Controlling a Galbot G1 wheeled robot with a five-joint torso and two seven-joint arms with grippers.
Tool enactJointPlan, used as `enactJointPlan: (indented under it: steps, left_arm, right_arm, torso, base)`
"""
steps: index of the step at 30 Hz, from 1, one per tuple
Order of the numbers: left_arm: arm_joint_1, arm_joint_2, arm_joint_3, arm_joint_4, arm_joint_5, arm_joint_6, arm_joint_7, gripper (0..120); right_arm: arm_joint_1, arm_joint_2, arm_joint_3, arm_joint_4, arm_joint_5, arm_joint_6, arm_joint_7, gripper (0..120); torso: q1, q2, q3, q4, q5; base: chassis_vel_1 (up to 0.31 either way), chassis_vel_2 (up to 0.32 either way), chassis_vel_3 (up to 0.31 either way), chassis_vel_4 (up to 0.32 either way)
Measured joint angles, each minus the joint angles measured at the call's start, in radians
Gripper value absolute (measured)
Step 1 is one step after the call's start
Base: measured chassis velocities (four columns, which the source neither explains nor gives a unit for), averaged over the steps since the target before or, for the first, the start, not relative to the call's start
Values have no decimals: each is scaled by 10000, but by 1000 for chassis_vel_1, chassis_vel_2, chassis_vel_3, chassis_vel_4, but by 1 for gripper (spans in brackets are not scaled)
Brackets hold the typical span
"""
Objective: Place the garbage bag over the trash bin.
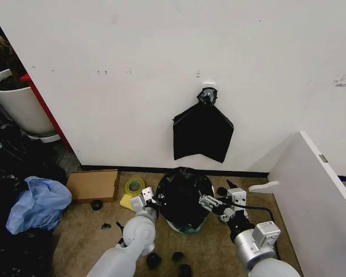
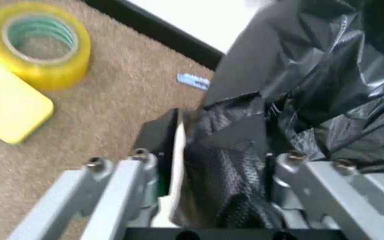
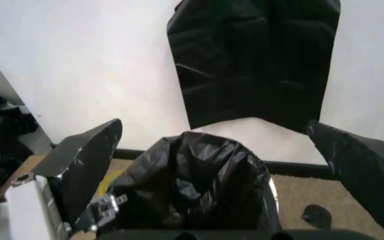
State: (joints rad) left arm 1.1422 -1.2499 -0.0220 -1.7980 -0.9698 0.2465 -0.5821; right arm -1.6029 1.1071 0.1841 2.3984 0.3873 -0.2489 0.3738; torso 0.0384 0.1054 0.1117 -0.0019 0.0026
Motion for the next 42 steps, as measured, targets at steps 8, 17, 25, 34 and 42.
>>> enactJointPlan:
  steps: [8, 17, 25, 34, 42]
  left_arm:
    - [292, 408, -279, -627, 384, -69, 391, 68]
    - [982, 794, -368, -1392, 2404, -1059, 1382, 98]
    - [2844, 855, -782, -2236, 7129, -3743, 2550, 100]
    - [5579, 211, -2103, -3051, 9488, -5989, 2837, 100]
    - [6463, 205, -3166, -3379, 9754, -6681, 2797, 100]
  right_arm:
    - [-129, 147, -189, -21, -172, -7, -1, 100]
    - [-295, 430, -238, -79, -464, 261, -105, 100]
    - [-920, 1665, 918, -1597, -2261, 3449, -1054, 100]
    - [-2366, 3193, 2703, -2472, -2972, 6593, -2498, 100]
    - [-3055, 4273, 2689, -2321, -3812, 7375, -3009, 100]
  torso:
    - [0, 0, 0, 0, -1]
    - [0, 0, 0, 0, -2]
    - [0, 0, 0, -1, 0]
    - [-1, 0, -1, 1, 0]
    - [-1, 1, -1, -2, -1]
  base:
    - [0, 0, 0, 0]
    - [0, 0, 0, 0]
    - [0, 0, 0, 0]
    - [0, 0, 0, 0]
    - [0, 0, 0, 0]
